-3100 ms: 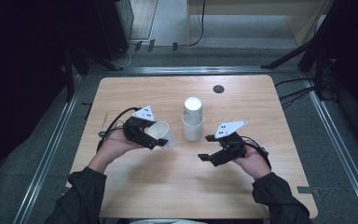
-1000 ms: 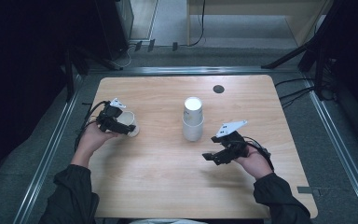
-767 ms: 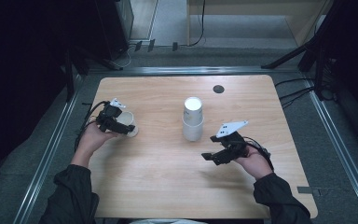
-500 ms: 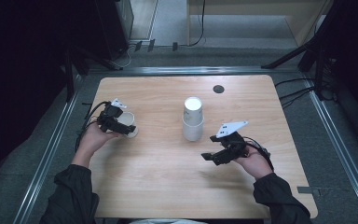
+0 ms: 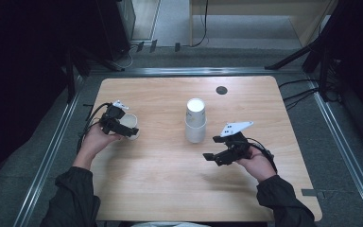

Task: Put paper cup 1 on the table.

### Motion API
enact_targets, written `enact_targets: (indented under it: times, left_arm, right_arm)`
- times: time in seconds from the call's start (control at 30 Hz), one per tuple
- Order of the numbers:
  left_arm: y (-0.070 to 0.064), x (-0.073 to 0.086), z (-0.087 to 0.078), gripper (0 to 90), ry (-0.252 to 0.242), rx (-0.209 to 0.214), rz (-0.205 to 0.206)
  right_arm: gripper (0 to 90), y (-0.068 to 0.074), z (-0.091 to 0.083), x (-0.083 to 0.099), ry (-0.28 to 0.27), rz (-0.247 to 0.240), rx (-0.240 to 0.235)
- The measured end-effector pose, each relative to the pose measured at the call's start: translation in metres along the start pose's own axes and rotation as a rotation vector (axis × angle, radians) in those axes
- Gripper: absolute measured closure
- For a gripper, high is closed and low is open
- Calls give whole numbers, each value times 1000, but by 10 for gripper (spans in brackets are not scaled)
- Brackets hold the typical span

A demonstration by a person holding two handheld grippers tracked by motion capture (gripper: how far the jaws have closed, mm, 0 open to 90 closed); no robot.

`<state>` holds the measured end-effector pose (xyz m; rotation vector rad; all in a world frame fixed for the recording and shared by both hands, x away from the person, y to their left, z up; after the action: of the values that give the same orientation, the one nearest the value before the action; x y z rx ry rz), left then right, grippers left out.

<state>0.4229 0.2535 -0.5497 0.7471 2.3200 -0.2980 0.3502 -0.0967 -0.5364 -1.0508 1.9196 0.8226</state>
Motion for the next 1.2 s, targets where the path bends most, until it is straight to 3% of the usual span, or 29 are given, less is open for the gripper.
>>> enact_targets:
  times: [0.13, 0.17, 0.3, 0.5, 0.63, 0.93, 1.03, 1.2]
  left_arm:
    - [-1, -2, -1, 133, -11, 14, -8]
    - [-2, -2, -2, 128, -15, 29, -25]
    - [-1, -5, -5, 109, -29, 32, -45]
    - [-2, -9, -12, 109, -41, 31, -45]
    - [-4, -12, -17, 109, -50, 40, -50]
    - [-5, -18, -27, 111, -100, 57, -61]
    - [-5, -22, -33, 112, -122, 48, -62]
    - [-8, -25, -41, 117, -149, 54, -64]
  right_arm:
    - [183, -1, -1, -1, -7, -2, 6]
    - [176, -1, -1, -2, -1, -1, 7]
    - [137, 2, -4, -6, 2, -3, -23]
    - [138, 2, -5, -11, -4, 13, -25]
    - [137, 2, -7, -12, 8, -23, -25]
    - [138, 4, -9, -18, -18, -3, -46]
    - [143, 1, -11, -20, -23, 28, -36]
    - [153, -1, -14, -22, -29, 18, -32]
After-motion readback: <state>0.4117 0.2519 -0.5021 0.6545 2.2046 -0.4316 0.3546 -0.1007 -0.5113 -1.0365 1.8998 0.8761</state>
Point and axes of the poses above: each handheld gripper's, and its own axes: z roughly forward along the jaws, x roughly out of its underside, y roughly to its left, the point moved 7 cm from there along z, roughly forward along the jaws, and after that the axes turned 10 degrees about -y, right-handed, at the moved point
